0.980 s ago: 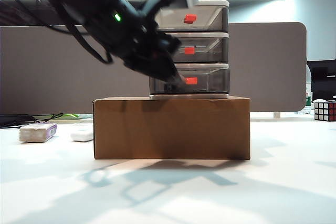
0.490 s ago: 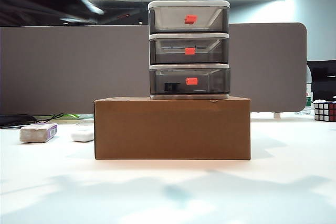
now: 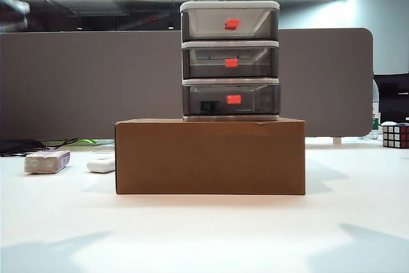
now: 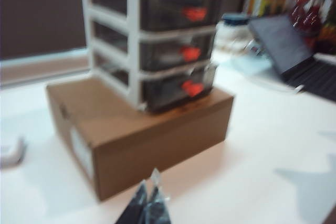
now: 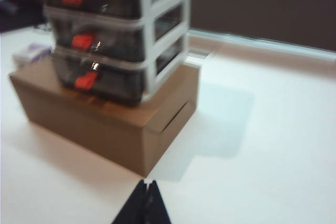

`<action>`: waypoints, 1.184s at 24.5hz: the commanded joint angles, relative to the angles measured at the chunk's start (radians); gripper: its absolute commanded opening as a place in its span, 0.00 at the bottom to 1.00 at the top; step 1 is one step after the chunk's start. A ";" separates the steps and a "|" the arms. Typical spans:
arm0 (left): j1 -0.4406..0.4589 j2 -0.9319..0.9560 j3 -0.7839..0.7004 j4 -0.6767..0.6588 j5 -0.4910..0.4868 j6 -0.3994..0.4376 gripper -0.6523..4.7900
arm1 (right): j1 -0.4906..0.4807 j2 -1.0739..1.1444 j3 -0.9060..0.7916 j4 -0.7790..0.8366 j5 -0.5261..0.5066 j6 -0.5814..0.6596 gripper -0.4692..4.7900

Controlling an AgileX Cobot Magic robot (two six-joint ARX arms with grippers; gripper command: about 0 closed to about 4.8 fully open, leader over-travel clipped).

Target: Open the third layer of the drawer on the table, pick up the transparent tape on the table and put it in, and finally close the drawer.

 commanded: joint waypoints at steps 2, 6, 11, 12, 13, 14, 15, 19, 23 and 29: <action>0.008 0.011 -0.041 0.004 -0.010 -0.003 0.11 | 0.011 0.020 -0.055 0.103 0.008 0.018 0.08; 0.007 -0.002 -0.097 0.035 -0.006 -0.029 0.11 | 0.012 -0.010 -0.147 0.189 0.007 0.019 0.08; 0.013 -0.002 -0.097 0.035 -0.027 0.025 0.11 | 0.014 -0.010 -0.238 0.273 -0.002 0.019 0.08; 0.022 -0.002 -0.097 0.029 -0.036 0.031 0.11 | 0.014 -0.010 -0.255 0.290 -0.004 0.020 0.08; 0.034 -0.002 -0.097 0.023 -0.043 0.031 0.11 | 0.014 -0.010 -0.262 0.290 -0.004 0.022 0.08; 0.056 -0.002 -0.097 0.015 -0.059 0.031 0.11 | 0.014 -0.010 -0.261 0.280 -0.003 0.019 0.08; 0.086 -0.002 -0.097 0.007 -0.065 0.024 0.11 | 0.014 -0.008 -0.261 0.279 -0.003 0.019 0.08; 0.354 -0.002 -0.097 0.008 0.071 0.024 0.11 | -0.020 -0.010 -0.261 0.283 0.033 0.003 0.08; 0.607 -0.002 -0.097 0.032 0.241 0.014 0.11 | -0.092 -0.010 -0.261 0.288 0.025 -0.008 0.08; 0.924 -0.002 -0.096 0.054 0.445 -0.009 0.11 | -0.220 -0.010 -0.261 0.298 0.018 -0.006 0.08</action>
